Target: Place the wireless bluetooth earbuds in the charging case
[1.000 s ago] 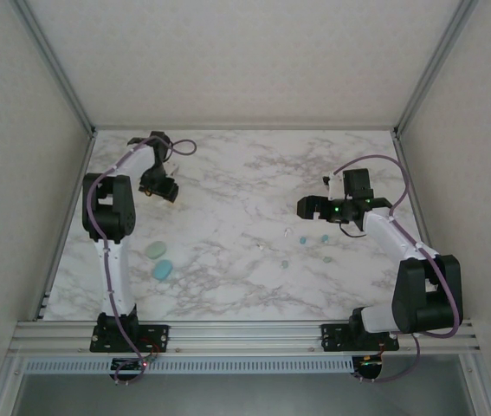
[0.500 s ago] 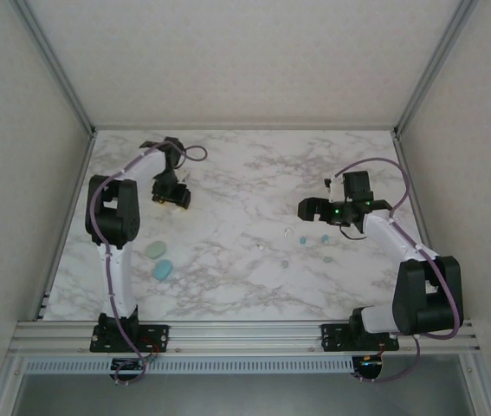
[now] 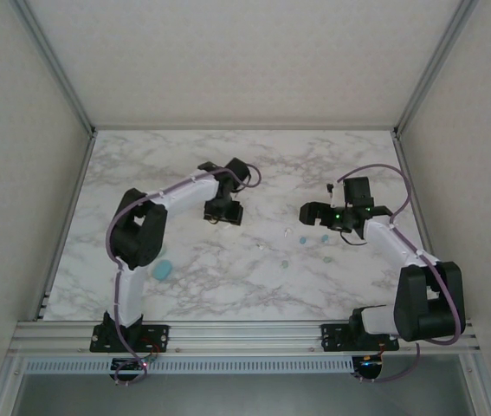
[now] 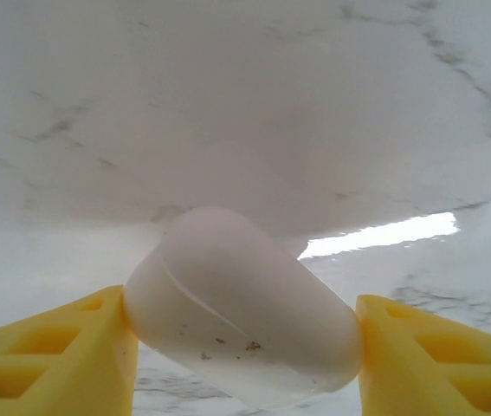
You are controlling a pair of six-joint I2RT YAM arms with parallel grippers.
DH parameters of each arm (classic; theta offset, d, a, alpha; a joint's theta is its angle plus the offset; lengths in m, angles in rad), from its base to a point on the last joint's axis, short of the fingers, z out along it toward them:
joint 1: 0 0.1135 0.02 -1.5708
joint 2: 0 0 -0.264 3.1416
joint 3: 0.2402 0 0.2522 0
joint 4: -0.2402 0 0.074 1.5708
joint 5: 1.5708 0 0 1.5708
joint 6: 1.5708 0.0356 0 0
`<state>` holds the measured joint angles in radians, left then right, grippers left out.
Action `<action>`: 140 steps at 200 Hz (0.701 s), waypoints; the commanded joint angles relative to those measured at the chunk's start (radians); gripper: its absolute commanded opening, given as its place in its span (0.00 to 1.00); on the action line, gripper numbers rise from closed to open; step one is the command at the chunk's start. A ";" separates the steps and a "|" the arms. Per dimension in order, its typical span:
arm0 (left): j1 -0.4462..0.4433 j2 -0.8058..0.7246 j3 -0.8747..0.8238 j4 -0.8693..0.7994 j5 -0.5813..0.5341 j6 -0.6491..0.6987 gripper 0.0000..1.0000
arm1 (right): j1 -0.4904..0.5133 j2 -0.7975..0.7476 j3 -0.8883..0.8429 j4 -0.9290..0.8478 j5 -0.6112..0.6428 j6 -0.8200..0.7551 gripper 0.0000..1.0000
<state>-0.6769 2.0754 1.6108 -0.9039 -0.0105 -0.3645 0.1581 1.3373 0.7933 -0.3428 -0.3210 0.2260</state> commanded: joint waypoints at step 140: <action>-0.089 0.034 -0.040 0.084 -0.103 -0.294 0.67 | 0.032 -0.033 -0.051 0.079 -0.011 0.067 0.99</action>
<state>-0.7586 2.0838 1.5723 -0.8219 -0.0994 -0.6239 0.1757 1.3048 0.7418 -0.2913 -0.3149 0.2817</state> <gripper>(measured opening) 0.649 0.988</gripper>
